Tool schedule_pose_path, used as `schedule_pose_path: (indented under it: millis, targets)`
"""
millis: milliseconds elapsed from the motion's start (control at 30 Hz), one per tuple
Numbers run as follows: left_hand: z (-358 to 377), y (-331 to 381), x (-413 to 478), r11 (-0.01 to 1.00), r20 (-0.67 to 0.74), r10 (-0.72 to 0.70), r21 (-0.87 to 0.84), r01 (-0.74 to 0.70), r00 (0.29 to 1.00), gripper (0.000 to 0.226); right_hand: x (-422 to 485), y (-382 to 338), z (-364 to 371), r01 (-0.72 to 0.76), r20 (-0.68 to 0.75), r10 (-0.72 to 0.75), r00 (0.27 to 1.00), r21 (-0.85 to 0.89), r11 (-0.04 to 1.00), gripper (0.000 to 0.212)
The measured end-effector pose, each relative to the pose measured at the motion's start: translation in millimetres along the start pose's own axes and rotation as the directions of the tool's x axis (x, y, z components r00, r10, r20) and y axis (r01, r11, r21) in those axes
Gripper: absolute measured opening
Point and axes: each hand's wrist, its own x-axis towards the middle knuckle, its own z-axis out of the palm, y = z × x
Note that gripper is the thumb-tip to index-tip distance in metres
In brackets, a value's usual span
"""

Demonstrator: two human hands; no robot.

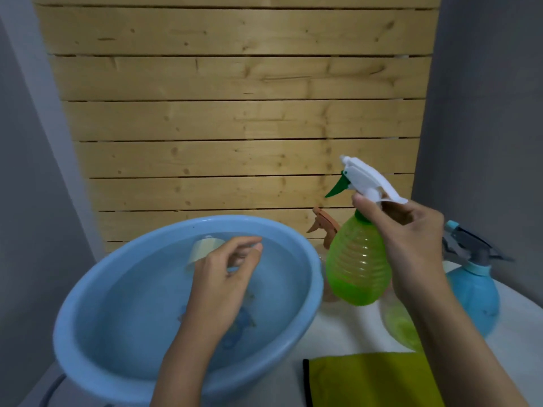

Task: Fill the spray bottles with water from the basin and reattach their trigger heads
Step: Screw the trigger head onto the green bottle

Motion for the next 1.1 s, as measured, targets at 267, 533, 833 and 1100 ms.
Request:
schedule_pose_path:
  millis: [267,533,833,1100]
  targets:
    - [13.8,3.5,-1.3,0.998,-0.017,0.026,-0.051,-0.026,1.000,0.008,-6.7,49.5,-13.6,-0.027,0.083,0.052,0.995,-0.280,0.960,0.023]
    - [11.3,0.4,-1.1,1.000,-0.044,0.024,-0.017,-0.025,0.999,0.013,-7.4,88.0,-13.9,-0.101,0.012,0.115,0.993,-0.392,0.914,0.017]
    - [9.8,-3.6,1.1,0.999,-0.036,0.026,0.034,-0.025,0.999,0.012,-8.1,81.8,-12.6,-0.008,0.032,0.030,0.999,-0.546,0.838,0.011]
    - [11.4,-1.9,0.3,0.995,-0.003,0.060,0.083,-0.060,0.998,0.012,-14.9,76.6,-8.9,0.039,0.013,-0.040,0.999,-0.654,0.755,0.004]
